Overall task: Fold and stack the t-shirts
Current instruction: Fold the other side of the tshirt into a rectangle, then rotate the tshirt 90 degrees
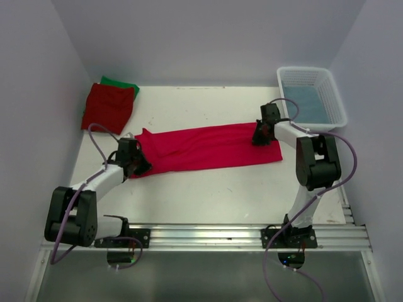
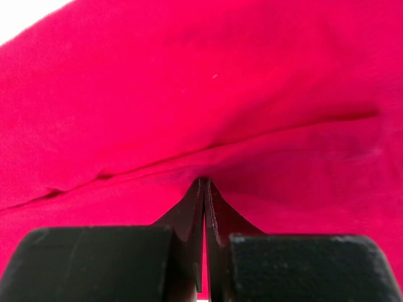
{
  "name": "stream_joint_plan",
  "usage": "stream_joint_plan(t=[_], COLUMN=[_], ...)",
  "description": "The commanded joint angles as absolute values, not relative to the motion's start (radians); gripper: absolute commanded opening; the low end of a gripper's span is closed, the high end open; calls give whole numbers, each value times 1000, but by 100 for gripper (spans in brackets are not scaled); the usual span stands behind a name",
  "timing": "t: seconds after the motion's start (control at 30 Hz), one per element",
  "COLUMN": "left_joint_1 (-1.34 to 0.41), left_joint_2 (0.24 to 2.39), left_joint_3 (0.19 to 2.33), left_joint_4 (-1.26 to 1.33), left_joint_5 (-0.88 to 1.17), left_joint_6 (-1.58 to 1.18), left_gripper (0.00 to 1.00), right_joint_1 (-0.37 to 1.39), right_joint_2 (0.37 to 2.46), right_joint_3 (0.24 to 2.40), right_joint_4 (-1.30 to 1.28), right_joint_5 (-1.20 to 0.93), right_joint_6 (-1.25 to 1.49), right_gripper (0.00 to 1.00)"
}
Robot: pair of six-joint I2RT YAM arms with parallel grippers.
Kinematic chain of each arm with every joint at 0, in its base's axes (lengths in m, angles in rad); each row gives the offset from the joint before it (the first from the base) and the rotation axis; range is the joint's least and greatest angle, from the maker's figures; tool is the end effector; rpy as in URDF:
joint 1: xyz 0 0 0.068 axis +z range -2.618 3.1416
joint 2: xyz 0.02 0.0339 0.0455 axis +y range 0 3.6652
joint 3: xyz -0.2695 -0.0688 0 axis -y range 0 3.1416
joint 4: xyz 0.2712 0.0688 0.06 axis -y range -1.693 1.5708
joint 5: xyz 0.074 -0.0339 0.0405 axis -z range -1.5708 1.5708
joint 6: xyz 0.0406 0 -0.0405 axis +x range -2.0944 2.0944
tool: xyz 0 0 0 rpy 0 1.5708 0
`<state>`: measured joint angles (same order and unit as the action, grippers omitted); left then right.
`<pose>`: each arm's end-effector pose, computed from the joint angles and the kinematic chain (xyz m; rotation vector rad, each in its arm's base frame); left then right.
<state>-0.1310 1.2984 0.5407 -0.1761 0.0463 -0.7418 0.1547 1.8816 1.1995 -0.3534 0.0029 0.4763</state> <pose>0.2514 -0.0350 0.1382 -0.7490 2.4407 -0.4094 0.4044 0.0629 0.1471 0.4210 2.5892 0.2196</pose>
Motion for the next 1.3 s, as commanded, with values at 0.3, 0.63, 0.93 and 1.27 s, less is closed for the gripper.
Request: stream_joint_plan(t=[0.3, 0.63, 0.93, 1.27], left_joint_1=[-127, -121, -112, -118], left_joint_2=[1391, 1716, 2167, 2489], left_joint_3=[646, 793, 1363, 1739], left_joint_4=[-61, -19, -179, -161], left_joint_5=[-24, -49, 224, 532], left_joint_6=[-787, -792, -623, -638], left_gripper=[0, 0, 0, 0], right_joint_1=[250, 331, 596, 843], right_joint_2=[1850, 1682, 1457, 1316], right_joint_3=[1105, 890, 701, 707], right_joint_4=[-477, -600, -658, -651], right_joint_5=[47, 155, 54, -167], right_joint_6=[440, 469, 620, 727], right_gripper=[0, 0, 0, 0])
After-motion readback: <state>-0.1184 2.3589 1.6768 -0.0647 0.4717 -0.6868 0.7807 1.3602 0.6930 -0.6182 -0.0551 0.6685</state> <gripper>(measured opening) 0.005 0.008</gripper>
